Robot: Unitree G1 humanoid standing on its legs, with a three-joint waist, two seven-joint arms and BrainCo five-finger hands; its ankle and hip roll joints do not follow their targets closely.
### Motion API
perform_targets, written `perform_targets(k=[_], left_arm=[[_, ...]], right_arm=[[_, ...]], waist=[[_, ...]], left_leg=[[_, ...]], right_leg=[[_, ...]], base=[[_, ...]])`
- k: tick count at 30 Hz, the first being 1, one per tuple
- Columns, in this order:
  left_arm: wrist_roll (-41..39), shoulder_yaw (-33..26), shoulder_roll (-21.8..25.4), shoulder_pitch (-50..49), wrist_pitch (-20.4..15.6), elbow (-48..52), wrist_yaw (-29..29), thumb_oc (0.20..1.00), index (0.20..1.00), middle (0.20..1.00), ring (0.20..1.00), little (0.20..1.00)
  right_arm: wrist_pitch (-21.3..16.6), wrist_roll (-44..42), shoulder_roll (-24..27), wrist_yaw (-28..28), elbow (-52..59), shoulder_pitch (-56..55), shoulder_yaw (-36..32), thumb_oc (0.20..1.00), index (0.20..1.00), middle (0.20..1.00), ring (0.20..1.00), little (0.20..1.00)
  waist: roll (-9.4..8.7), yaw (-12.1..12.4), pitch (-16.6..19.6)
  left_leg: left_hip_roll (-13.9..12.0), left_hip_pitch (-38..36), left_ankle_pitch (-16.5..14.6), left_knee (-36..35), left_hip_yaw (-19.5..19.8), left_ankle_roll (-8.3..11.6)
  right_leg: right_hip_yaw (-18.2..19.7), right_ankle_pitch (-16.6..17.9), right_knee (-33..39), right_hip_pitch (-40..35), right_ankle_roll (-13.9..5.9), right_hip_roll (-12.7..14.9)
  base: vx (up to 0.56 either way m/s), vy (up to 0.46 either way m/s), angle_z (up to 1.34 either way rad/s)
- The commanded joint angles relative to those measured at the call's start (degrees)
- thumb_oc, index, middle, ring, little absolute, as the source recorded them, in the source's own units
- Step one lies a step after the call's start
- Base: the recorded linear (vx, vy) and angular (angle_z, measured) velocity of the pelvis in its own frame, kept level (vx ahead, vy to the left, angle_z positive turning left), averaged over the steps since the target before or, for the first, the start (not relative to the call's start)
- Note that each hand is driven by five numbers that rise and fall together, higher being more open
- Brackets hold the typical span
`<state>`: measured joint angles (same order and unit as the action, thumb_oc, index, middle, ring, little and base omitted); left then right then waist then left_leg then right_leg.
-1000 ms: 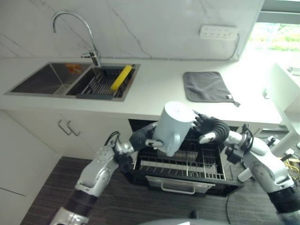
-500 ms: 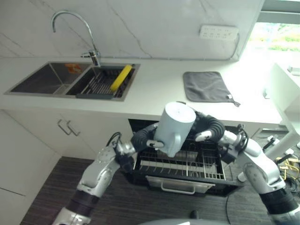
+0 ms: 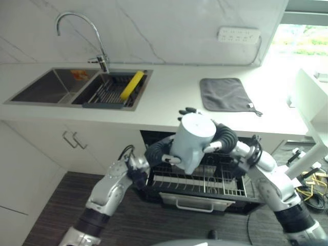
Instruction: Place the dishes in the dishwasher.
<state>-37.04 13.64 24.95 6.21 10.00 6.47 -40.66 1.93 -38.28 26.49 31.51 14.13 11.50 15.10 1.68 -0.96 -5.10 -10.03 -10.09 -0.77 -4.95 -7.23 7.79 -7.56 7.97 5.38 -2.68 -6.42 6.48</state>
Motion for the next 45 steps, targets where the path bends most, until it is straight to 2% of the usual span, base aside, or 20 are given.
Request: perform_targets(k=[1, 17, 18, 19, 20, 21, 31, 39, 45], left_arm=[[0.13, 1.15, 1.37, 3.39, -1.85, 0.41, -0.36, 0.2, 0.2, 0.2, 0.2, 0.2], [0.19, 0.47, 2.15, 3.33, -1.21, 0.31, -1.43, 0.2, 0.2, 0.2, 0.2, 0.2], [0.29, 0.44, 2.09, 3.34, -1.16, 0.26, -1.44, 0.2, 0.2, 0.2, 0.2, 0.2], [0.43, 0.42, 2.04, 3.42, -1.05, 0.21, -1.49, 0.2, 0.2, 0.2, 0.2, 0.2], [0.5, 0.36, 2.06, 3.4, -0.92, 0.27, -1.55, 0.2, 0.2, 0.2, 0.2, 0.2], [0.51, 0.41, 2.11, 3.46, -0.89, 0.23, -1.63, 0.2, 0.2, 0.2, 0.2, 0.2], [0.64, 0.79, 2.04, 3.89, -0.81, 0.0, -1.79, 0.2, 0.2, 0.2, 0.2, 0.2], [0.5, 0.54, 1.78, 3.81, -0.58, -0.07, -1.54, 0.2, 0.2, 0.2, 0.2, 0.2], [-0.51, -0.24, 0.99, 2.87, 0.23, -0.68, -0.2, 0.2, 0.2, 0.2, 0.2, 0.2]], right_arm=[[-2.77, -0.59, -0.38, 0.22, 4.94, 4.91, -0.74, 1.0, 1.0, 1.0, 1.0, 1.0], [-1.88, 1.9, 1.72, 1.29, 4.82, 5.38, -1.2, 1.0, 1.0, 1.0, 1.0, 1.0], [-2.01, 1.84, 1.89, 1.5, 4.87, 5.39, -1.3, 0.928, 0.928, 0.928, 0.928, 0.928], [-2.1, 1.89, 1.88, 1.55, 4.92, 5.4, -1.28, 0.583, 0.583, 0.583, 0.583, 0.583], [-2.23, 1.87, 1.89, 1.5, 4.94, 5.3, -1.35, 0.438, 0.438, 0.438, 0.438, 0.438], [-2.44, 2.08, 1.78, 1.55, 4.73, 5.37, -1.23, 0.2, 0.2, 0.2, 0.2, 0.2], [-3.91, 2.43, 1.41, 1.21, 5.06, 6.51, -1.22, 0.2, 0.2, 0.2, 0.2, 0.2], [-5.03, 2.95, 1.74, 3.69, 5.62, 6.69, -1.24, 0.2, 0.2, 0.2, 0.2, 0.2], [-6.83, 2.85, 1.15, 2.41, 5.48, 6.08, -2.1, 0.2, 0.2, 0.2, 0.2, 0.2]], waist=[[-1.49, 0.2, 0.26], [-1.79, -0.14, 0.08], [-1.82, -0.17, 0.08], [-1.84, -0.2, 0.05], [-1.84, -0.2, 0.06], [-1.84, -0.19, 0.02], [-1.71, -0.2, -0.15], [-1.66, -0.18, -0.14], [-1.66, -0.18, -0.12]], left_leg=[[0.53, 0.82, 1.44, -0.05, -2.36, -2.17], [0.46, 0.56, 1.38, -0.05, -2.84, -2.17], [0.46, 0.57, 1.38, -0.05, -2.86, -2.17], [0.47, 0.57, 1.4, -0.05, -2.87, -2.17], [0.47, 0.57, 1.4, -0.05, -2.86, -2.18], [0.42, 0.54, 1.42, -0.05, -2.93, -2.16], [0.41, 0.54, 1.44, -0.05, -3.01, -2.16], [0.43, 0.58, 1.42, -0.05, -3.07, -2.13], [0.4, 0.56, 1.39, -0.05, -3.17, -2.11]], right_leg=[[-3.03, -4.84, -0.38, -5.29, -2.23, 3.35], [-2.69, -4.79, -0.38, -5.37, -2.2, 3.25], [-2.65, -4.8, -0.38, -5.35, -2.19, 3.24], [-2.63, -4.8, -0.38, -5.35, -2.18, 3.22], [-2.59, -4.8, -0.38, -5.33, -2.18, 3.2], [-2.61, -4.82, -0.38, -5.37, -2.18, 3.21], [-2.64, -4.81, -0.38, -5.33, -2.12, 3.17], [-2.63, -4.89, -0.38, -5.34, -2.11, 3.16], [-2.72, -4.91, -0.38, -5.36, -2.04, 3.18]], base=[[0.0, 0.0, 0.0], [0.0, 0.0, 0.0], [0.0, 0.0, 0.0], [0.0, 0.0, 0.0], [0.0, 0.0, 0.0], [0.0, 0.0, 0.0], [0.0, 0.0, 0.0], [0.0, 0.0, 0.0], [0.0, 0.0, 0.0]])
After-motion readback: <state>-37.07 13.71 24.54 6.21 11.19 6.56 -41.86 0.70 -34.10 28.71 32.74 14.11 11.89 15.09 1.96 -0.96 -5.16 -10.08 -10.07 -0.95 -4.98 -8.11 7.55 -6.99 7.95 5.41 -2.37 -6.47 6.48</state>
